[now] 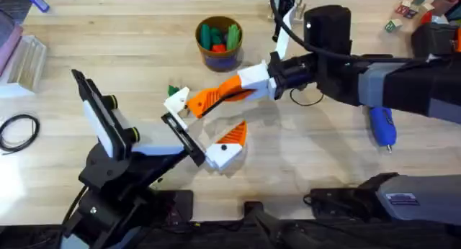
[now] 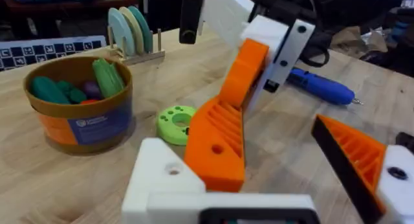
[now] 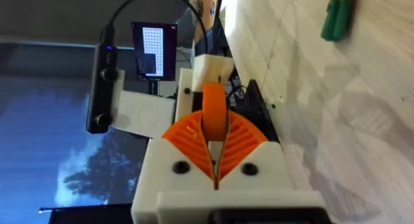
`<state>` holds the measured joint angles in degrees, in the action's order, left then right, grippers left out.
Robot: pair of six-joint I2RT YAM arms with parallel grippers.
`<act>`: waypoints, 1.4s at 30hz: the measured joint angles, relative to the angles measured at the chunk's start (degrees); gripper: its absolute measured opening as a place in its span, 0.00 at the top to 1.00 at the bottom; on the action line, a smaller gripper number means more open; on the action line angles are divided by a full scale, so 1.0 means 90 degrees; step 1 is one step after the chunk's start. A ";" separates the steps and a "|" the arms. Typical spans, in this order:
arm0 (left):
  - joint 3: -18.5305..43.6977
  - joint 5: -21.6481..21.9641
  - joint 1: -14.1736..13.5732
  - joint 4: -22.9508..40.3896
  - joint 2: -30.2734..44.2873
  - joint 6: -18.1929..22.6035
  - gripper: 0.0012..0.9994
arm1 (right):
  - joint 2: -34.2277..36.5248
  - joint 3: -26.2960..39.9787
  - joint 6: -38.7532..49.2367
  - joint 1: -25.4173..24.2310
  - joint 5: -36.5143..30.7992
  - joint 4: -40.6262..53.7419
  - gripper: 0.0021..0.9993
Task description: Pick up the gripper from the table and insert it into the empty holder that is missing its gripper. Then pick up a screw, insert it into the mounting hole, and use the screwdriver to tighten it. Finally, clean up the table by picking up the vegetable and placing it into the bucket.
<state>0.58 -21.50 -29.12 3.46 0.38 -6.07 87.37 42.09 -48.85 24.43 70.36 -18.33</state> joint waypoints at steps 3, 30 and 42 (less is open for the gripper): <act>0.0000 0.0002 0.0000 -0.0002 -0.0002 0.0004 0.00 | 0.0006 0.0000 -0.0213 0.0016 -0.0007 -0.0358 0.99; 0.0000 0.0378 0.0066 0.0024 0.0025 -0.0236 0.00 | 0.0941 0.0291 -0.1242 0.0942 -0.1266 -0.1709 0.99; 0.0000 0.0573 0.0097 0.0039 0.0022 -0.0243 0.00 | 0.1025 0.0447 -0.1137 0.1031 -0.1429 -0.1595 0.99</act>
<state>0.58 -16.34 -28.25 3.81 0.58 -8.25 96.60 46.11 -59.08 33.71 57.50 -32.69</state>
